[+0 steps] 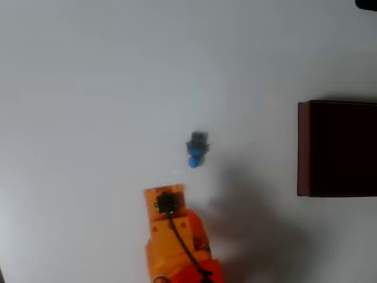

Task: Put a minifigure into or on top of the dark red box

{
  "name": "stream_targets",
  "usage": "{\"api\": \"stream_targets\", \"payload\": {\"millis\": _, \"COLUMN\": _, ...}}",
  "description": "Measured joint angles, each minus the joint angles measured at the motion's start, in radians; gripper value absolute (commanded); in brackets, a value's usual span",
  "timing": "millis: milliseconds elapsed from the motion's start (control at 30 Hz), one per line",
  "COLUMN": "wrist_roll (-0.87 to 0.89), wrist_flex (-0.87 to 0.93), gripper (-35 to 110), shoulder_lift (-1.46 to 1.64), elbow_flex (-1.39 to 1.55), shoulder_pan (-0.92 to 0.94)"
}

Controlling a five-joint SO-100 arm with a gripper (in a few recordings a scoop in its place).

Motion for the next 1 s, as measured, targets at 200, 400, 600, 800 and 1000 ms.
{"api": "stream_targets", "payload": {"millis": 200, "wrist_roll": 0.077, "wrist_flex": -0.034, "gripper": 20, "shoulder_lift": -0.264, "elbow_flex": -0.072, "shoulder_pan": 0.066}}
{"api": "stream_targets", "payload": {"millis": 400, "wrist_roll": 0.083, "wrist_flex": -0.152, "gripper": 23, "shoulder_lift": -0.764, "elbow_flex": -0.33, "shoulder_pan": 0.08}}
{"api": "stream_targets", "payload": {"millis": 600, "wrist_roll": 0.1, "wrist_flex": -0.258, "gripper": 23, "shoulder_lift": -1.035, "elbow_flex": -0.459, "shoulder_pan": 0.066}}
{"api": "stream_targets", "payload": {"millis": 800, "wrist_roll": 0.069, "wrist_flex": -0.324, "gripper": 23, "shoulder_lift": -1.19, "elbow_flex": -0.515, "shoulder_pan": 0.092}}
{"api": "stream_targets", "payload": {"millis": 1000, "wrist_roll": 0.064, "wrist_flex": -0.371, "gripper": 24, "shoulder_lift": -1.307, "elbow_flex": -0.546, "shoulder_pan": 0.106}}
